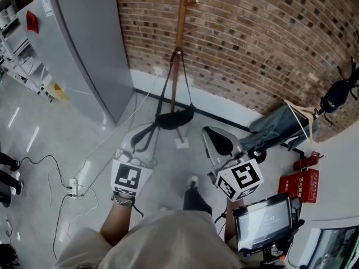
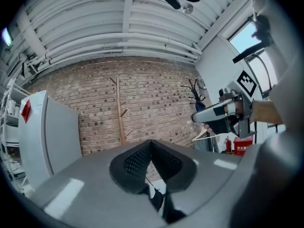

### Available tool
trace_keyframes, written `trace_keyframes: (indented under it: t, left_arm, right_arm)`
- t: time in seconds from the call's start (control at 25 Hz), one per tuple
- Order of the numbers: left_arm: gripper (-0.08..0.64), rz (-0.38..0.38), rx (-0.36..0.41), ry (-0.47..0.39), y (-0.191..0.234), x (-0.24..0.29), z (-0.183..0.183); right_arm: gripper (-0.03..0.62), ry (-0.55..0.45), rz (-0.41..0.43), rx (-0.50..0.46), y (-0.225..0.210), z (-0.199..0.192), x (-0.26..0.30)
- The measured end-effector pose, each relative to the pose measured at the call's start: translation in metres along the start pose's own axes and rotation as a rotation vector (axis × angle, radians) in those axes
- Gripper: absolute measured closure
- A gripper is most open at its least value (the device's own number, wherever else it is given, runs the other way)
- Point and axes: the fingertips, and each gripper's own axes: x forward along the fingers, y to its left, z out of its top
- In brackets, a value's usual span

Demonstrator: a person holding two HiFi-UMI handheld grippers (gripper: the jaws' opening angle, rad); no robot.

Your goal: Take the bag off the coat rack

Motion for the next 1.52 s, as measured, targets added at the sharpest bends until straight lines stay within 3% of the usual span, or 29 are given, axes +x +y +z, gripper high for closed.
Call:
trace_keyframes:
  t: [0.32, 0.6, 1.0, 1.52]
  left_arm:
    - [0.560, 0.024, 0.005, 0.021, 0.007, 0.047, -0.016]
    - [0.560, 0.054, 0.011, 0.000, 0.012, 0.116, -0.007]
    - [0.560, 0.149, 0.027, 0.014, 0.039, 0.202, 0.000]
    - [0.560, 0.184, -0.014, 0.093, 0.081, 0.255, -0.039]
  right_arm:
    - [0.590, -0.027, 0.017, -0.028, -0.046, -0.002, 0.028]
    - [0.590, -0.019, 0.052, -0.027, -0.111, 0.001, 0.062]
    - [0.589, -0.001, 0.097, -0.018, -0.198, 0.007, 0.111]
    - [0.589, 0.023, 0.113, 0.010, -0.245, 0.001, 0.177]
